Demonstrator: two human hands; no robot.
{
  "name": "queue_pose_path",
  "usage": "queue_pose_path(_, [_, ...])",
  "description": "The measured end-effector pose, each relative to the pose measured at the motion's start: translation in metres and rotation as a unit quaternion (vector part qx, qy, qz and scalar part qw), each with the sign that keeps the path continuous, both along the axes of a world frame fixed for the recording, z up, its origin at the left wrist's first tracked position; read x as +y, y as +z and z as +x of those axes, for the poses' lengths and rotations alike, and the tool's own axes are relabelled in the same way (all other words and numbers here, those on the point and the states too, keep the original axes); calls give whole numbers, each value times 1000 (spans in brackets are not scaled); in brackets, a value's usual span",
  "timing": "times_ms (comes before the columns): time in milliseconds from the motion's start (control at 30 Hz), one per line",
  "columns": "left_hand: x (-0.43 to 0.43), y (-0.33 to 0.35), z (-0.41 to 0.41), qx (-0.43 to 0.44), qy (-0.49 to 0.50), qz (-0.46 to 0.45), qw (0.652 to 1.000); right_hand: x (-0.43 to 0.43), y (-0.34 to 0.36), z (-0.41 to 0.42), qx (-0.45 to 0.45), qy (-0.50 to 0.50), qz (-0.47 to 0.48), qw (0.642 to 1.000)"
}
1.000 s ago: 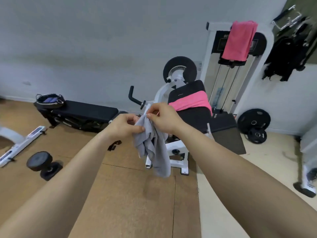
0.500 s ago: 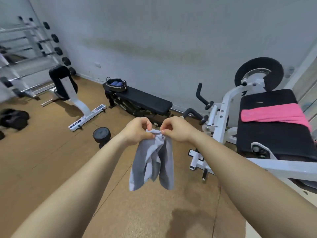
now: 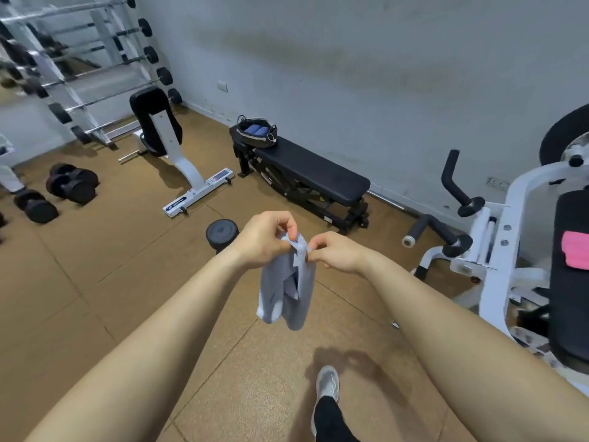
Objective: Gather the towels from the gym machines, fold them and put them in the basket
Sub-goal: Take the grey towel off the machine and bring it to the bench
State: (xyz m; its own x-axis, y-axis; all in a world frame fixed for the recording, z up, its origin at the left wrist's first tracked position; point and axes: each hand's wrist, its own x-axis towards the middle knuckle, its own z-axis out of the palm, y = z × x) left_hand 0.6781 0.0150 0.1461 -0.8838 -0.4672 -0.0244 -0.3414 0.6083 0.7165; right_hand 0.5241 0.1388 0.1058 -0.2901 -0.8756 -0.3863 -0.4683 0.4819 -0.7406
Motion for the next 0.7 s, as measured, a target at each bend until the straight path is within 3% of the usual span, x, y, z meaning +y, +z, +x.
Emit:
queue_pose_path(167, [-81, -19, -61, -50, 58, -9, 997, -76, -16, -78, -17, -30, -25, 999])
queue_pose_path(333, [-148, -49, -126, -144, 40, 59, 987, -149, -3, -148, 41, 37, -16, 998])
queue_pose_path(500, [-193, -47, -189, -129, 26, 179, 975, -218, 0, -199, 4, 40, -37, 999])
queue_pose_path(700, [-290, -63, -256, -81, 125, 312, 938, -307, -18, -277, 42, 28, -34, 998])
